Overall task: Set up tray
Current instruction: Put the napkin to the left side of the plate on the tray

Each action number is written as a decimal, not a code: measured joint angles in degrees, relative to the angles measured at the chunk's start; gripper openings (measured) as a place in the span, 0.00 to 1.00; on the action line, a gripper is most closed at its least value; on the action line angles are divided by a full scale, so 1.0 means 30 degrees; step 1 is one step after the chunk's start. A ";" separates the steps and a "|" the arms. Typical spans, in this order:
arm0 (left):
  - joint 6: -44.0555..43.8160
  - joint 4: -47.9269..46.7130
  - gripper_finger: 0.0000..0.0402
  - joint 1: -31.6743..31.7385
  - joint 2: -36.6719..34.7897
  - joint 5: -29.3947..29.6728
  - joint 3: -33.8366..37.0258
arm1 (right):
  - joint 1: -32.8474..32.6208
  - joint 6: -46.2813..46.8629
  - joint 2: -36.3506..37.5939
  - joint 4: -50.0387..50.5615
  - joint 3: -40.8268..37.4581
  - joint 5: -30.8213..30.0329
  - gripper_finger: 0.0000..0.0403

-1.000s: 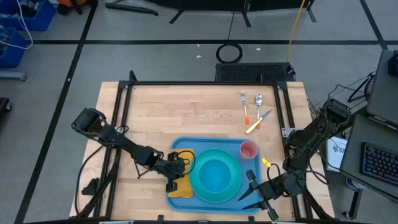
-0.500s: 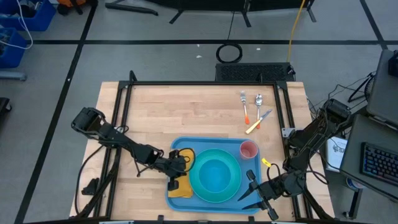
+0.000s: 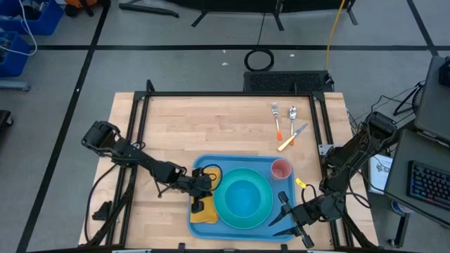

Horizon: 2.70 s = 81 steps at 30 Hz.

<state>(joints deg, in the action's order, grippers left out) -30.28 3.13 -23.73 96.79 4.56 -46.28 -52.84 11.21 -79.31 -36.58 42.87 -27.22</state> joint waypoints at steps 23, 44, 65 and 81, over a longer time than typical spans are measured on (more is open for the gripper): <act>0.0124 0.0499 0.01 0.0187 0.0000 -0.0036 0.0000 | 0.0015 -0.0048 0.0000 0.0008 -0.0007 0.0000 0.33; -0.0208 0.3017 0.02 0.0546 0.1959 -0.1364 -0.0007 | 0.0015 -0.0040 0.0000 0.0291 -0.0007 0.0000 0.33; -0.0299 0.0912 0.01 0.0362 0.0850 -0.1639 -0.0007 | 0.0015 0.0011 0.0000 0.0369 -0.0011 0.0000 0.33; -0.1362 -0.2307 0.01 -0.0425 0.0199 0.0309 -0.0044 | 0.0015 0.0098 0.0000 0.0393 -0.0015 0.0000 0.33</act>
<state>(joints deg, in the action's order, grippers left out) -34.37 -3.80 -25.00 97.39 5.49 -46.41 -52.80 11.51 -79.31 -35.40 42.83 -27.22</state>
